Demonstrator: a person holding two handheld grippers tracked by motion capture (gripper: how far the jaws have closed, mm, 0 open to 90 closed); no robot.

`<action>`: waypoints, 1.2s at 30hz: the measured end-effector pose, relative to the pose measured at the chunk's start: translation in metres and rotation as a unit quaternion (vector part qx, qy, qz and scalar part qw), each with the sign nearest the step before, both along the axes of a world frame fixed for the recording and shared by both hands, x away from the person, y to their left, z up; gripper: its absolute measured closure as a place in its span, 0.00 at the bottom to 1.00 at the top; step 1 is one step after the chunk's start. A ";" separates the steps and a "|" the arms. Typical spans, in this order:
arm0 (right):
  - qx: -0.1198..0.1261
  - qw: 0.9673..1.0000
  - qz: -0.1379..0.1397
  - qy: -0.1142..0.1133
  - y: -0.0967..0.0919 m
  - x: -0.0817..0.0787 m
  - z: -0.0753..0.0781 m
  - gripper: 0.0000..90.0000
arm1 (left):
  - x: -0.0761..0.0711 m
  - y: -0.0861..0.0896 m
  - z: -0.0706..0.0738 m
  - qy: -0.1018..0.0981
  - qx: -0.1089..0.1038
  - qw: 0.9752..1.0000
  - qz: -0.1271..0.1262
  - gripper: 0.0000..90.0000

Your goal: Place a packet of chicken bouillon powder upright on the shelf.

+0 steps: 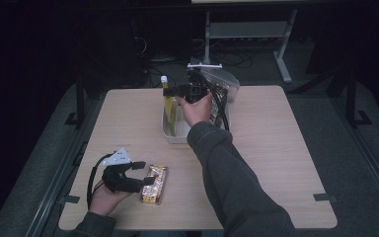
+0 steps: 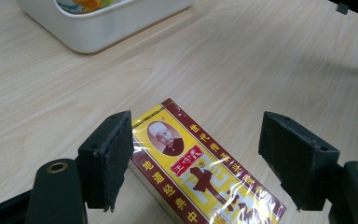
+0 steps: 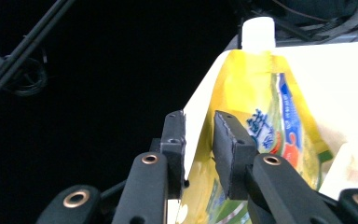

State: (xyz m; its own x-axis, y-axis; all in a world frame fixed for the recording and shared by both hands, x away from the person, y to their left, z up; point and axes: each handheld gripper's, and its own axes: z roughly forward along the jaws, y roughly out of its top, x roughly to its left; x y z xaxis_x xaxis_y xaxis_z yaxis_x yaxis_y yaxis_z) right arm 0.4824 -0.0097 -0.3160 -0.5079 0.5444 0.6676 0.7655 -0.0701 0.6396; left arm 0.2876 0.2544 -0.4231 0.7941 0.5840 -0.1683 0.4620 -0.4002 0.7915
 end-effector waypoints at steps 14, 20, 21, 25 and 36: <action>0.007 1.000 0.020 0.005 -0.008 -0.010 0.003 0.77 | 0.001 0.002 0.000 -0.002 0.003 1.000 0.002 0.28; 0.013 0.999 0.031 0.002 -0.010 -0.016 0.005 0.72 | 0.001 0.002 -0.001 0.001 0.004 1.000 0.004 0.28; 0.015 0.999 0.034 0.003 -0.010 -0.017 0.005 0.72 | 0.001 0.002 -0.001 0.001 0.004 1.000 0.004 0.28; 0.016 0.999 0.042 0.004 -0.014 -0.021 0.007 0.69 | 0.001 0.002 -0.002 0.002 0.005 1.000 0.006 0.27; 0.021 0.998 0.060 0.004 -0.029 -0.039 0.011 0.63 | 0.000 0.002 -0.001 -0.001 0.008 1.000 0.006 0.27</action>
